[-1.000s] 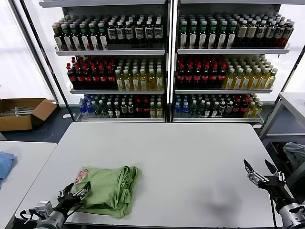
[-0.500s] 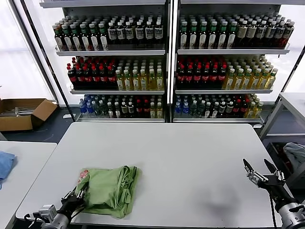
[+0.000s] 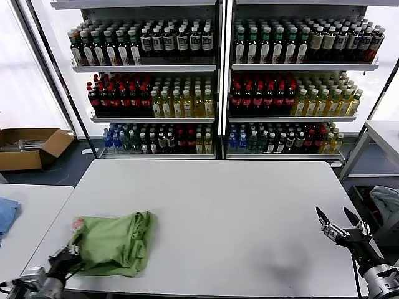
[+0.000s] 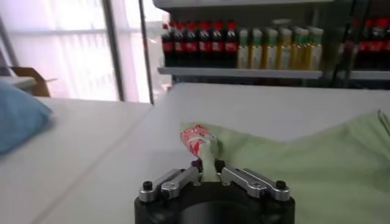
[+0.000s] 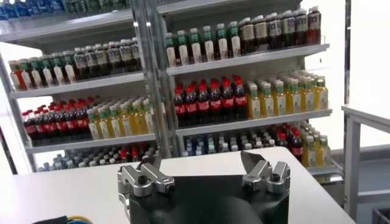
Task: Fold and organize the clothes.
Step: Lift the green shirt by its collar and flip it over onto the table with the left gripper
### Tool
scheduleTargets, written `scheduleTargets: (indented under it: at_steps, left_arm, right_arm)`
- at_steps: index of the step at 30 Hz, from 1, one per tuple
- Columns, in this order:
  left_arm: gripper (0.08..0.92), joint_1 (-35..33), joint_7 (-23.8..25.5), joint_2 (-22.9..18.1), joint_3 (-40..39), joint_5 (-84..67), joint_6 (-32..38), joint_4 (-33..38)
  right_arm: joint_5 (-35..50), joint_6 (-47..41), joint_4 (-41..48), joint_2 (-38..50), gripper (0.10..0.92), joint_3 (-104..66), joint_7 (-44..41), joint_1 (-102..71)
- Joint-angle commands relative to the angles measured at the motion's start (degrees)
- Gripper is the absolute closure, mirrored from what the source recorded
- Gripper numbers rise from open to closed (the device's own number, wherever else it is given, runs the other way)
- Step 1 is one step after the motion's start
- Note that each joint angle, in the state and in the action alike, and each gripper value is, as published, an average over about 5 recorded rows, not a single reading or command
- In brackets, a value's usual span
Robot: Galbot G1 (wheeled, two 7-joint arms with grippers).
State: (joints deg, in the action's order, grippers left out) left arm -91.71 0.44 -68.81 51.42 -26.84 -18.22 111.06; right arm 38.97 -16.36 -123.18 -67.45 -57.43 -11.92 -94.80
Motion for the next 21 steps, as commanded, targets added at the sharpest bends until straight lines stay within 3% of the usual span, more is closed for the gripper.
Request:
scheduleTargets:
  at_steps: [1, 6, 10, 15, 21]
  left_arm:
    - [0.873, -0.7, 1.2, 11.4, 23.9, -10.7, -1.1, -2.4]
    - [0.873, -0.7, 0.9, 13.7, 24.4, -10.2, -2.6, 1.1]
    - [0.873, -0.4, 0.0, 9.2, 17.1, -4.6, -3.6, 10.6]
    - [0.873, -0.4, -3.2, 0.2, -1.9, 4.1, -4.8, 18.3]
    - [0.873, 0.9, -11.0, -7.3, -29.6, 7.9, -6.1, 16.1]
  right_arm:
    - [-0.3, 0.3, -0.6, -0.6, 0.203, 1.2, -0.1, -0.4]
    - [-0.9, 0.4, -0.9, -1.2, 0.203, 2.6, -0.1, 0.0]
    - [-0.8, 0.5, -0.7, -1.3, 0.203, 2.6, -0.1, 0.3]
    - [-0.9, 1.0, -0.5, -1.5, 0.203, 1.8, -0.3, -0.4]
    - [-1.1, 1.0, -0.4, -1.8, 0.203, 1.4, -0.2, -0.4]
